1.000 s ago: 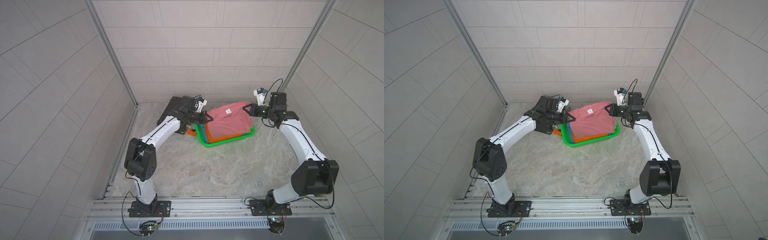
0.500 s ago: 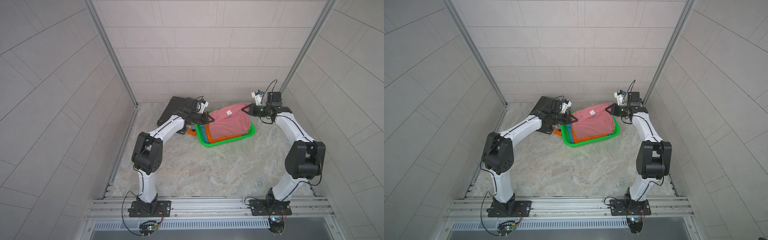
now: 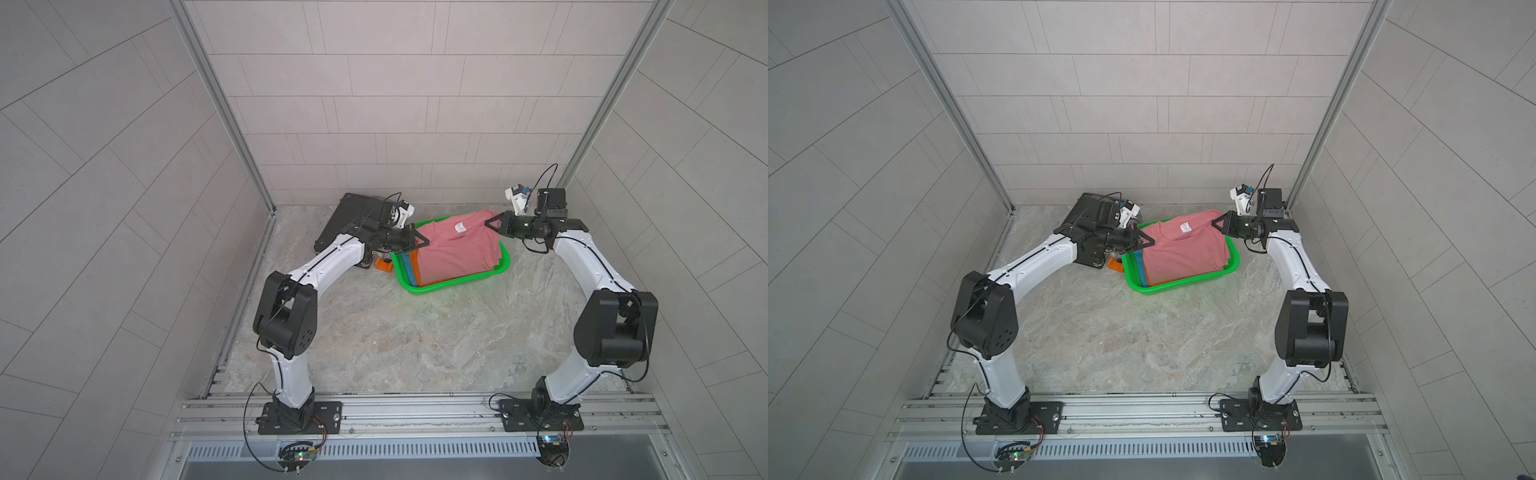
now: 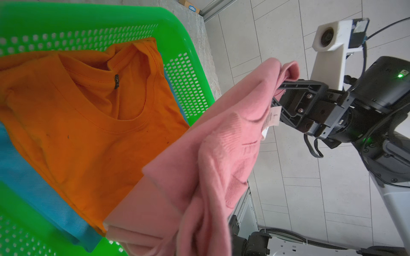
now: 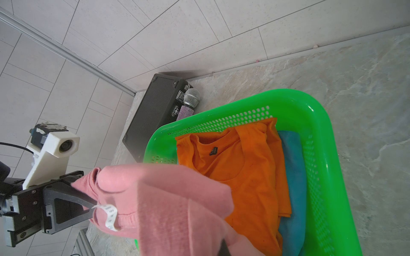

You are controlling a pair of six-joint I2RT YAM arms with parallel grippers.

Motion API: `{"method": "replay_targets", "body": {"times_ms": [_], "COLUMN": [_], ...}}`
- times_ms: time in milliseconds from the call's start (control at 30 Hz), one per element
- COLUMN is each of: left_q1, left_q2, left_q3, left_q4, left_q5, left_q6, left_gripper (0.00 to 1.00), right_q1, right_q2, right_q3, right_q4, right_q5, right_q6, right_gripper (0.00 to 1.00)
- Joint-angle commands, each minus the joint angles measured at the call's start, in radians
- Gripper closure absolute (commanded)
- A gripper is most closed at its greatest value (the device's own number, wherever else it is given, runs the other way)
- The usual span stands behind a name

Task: Put the folded t-shirts into the basket
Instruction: Place the T-shirt in the bin.

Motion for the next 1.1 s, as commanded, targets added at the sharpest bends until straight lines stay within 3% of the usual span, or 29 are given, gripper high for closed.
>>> {"method": "replay_targets", "body": {"times_ms": [0, 300, 700, 1067], "left_q1": [-0.002, -0.003, 0.013, 0.007], "left_q2": [-0.028, -0.001, 0.084, -0.017], "left_q3": [-0.049, -0.102, 0.018, -0.01], "left_q4": [-0.016, -0.027, -0.142, -0.171], "left_q5": [-0.001, -0.054, -0.127, -0.091], "left_q6": [-0.054, -0.03, 0.086, 0.006], "left_gripper": [1.0, 1.0, 1.0, 1.0], "right_q1": [-0.007, -0.005, -0.006, -0.005], "right_q2": [-0.001, 0.056, 0.137, 0.083], "right_q3": [0.002, -0.037, 0.01, 0.058], "right_q4": [0.018, 0.033, 0.018, -0.03], "right_q5": [-0.007, 0.004, 0.033, 0.009], "right_q6": [0.008, -0.011, -0.036, -0.035], "right_gripper": [1.0, 1.0, 1.0, 1.0]}}
